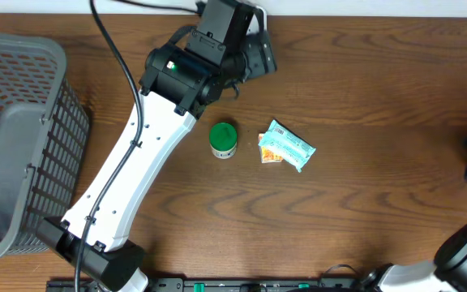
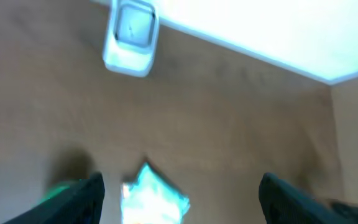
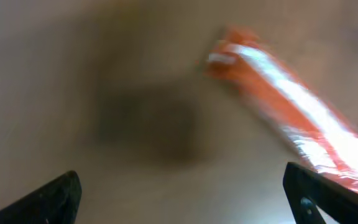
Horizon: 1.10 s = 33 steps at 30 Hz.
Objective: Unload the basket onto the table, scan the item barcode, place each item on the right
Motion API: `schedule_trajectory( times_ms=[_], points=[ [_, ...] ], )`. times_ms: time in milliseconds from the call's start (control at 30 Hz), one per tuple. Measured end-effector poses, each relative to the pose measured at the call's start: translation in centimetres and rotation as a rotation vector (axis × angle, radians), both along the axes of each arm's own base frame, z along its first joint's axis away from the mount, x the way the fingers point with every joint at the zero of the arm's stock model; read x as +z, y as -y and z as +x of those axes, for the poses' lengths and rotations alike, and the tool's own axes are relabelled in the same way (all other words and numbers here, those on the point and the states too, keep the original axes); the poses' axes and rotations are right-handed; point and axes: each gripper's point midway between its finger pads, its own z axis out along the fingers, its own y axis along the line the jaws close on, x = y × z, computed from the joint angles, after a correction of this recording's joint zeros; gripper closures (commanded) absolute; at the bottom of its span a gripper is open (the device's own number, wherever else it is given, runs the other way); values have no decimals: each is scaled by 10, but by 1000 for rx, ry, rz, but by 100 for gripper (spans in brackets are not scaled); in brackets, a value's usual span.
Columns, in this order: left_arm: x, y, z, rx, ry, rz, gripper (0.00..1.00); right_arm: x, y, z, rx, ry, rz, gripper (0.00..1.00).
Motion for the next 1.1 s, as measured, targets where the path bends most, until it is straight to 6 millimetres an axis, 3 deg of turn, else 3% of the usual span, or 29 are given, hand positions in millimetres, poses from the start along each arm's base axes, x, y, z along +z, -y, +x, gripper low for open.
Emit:
schedule_trajectory(
  times_ms=[100,167,200,233,300,433,500,600,700,867,967,1100],
  points=[
    [23,-8,23,45,154,49,20,51,-45,38,174,137,46,1],
    [44,-15,34,65,268,91,20,78,-87,57,309,214,83,1],
    [64,-21,40,82,355,121,20,86,-123,63,399,222,132,1],
    [69,-23,40,84,374,132,20,87,-133,64,423,218,142,1],
    [92,-38,37,111,456,197,20,86,-201,72,590,187,208,1],
    [128,-75,15,182,537,320,20,65,-302,63,843,31,236,1],
    [141,-97,-1,229,549,379,20,53,-345,51,957,-67,188,1],
    [153,-126,-24,291,546,458,20,40,-391,31,1107,-197,58,1],
    [155,-144,-39,317,527,516,20,34,-420,17,1234,-281,-114,1],
    [159,-155,-50,338,524,543,20,24,-447,3,1348,-364,-275,1],
    [166,-161,-58,345,537,540,20,13,-446,-5,1368,-433,-324,1],
    [178,-170,-74,358,564,520,20,-3,-424,-20,1349,-581,-396,2]
  ],
)
